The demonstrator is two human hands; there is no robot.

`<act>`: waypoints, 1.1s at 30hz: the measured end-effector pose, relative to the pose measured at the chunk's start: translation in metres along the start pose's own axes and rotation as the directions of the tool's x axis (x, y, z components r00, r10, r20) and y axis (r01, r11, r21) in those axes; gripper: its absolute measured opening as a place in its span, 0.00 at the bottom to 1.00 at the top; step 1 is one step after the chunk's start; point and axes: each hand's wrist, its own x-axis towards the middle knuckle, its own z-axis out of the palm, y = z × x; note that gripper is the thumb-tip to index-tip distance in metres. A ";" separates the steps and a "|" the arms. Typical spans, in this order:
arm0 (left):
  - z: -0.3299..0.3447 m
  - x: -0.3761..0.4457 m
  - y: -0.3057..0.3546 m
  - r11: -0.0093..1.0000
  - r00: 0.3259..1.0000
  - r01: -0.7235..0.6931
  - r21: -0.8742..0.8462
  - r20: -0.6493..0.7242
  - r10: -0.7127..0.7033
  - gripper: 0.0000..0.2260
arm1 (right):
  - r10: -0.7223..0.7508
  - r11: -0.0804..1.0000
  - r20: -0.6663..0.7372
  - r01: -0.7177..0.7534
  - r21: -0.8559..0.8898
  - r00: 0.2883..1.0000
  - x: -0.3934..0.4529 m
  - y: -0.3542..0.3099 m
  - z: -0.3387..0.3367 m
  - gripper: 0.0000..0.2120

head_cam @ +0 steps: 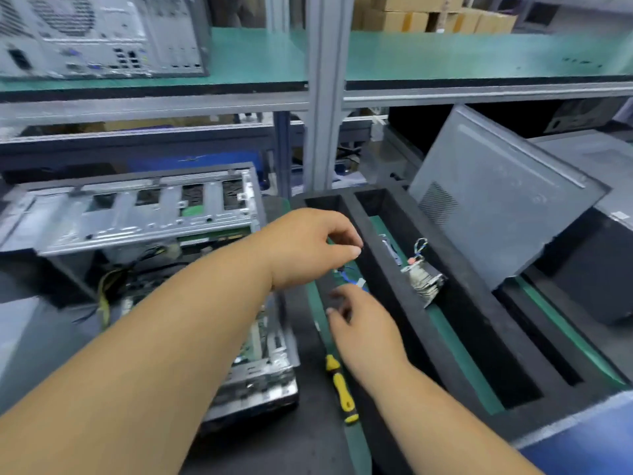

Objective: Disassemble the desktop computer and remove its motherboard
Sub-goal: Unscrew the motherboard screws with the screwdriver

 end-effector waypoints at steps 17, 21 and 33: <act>-0.061 -0.203 -0.129 0.855 0.875 0.429 0.291 -0.369 -0.314 0.05 | -0.404 0.814 0.247 0.470 -0.341 0.881 0.005 -0.138 0.016 0.08; -0.062 -0.199 -0.134 0.843 0.878 0.435 0.317 -0.358 -0.319 0.05 | -0.408 0.888 0.079 0.416 -0.196 0.909 0.005 -0.133 0.016 0.08; -0.061 -0.194 -0.136 0.822 0.867 0.463 0.331 -0.363 -0.342 0.05 | 0.441 0.875 0.102 -0.401 -0.271 0.892 -0.031 -0.017 0.017 0.13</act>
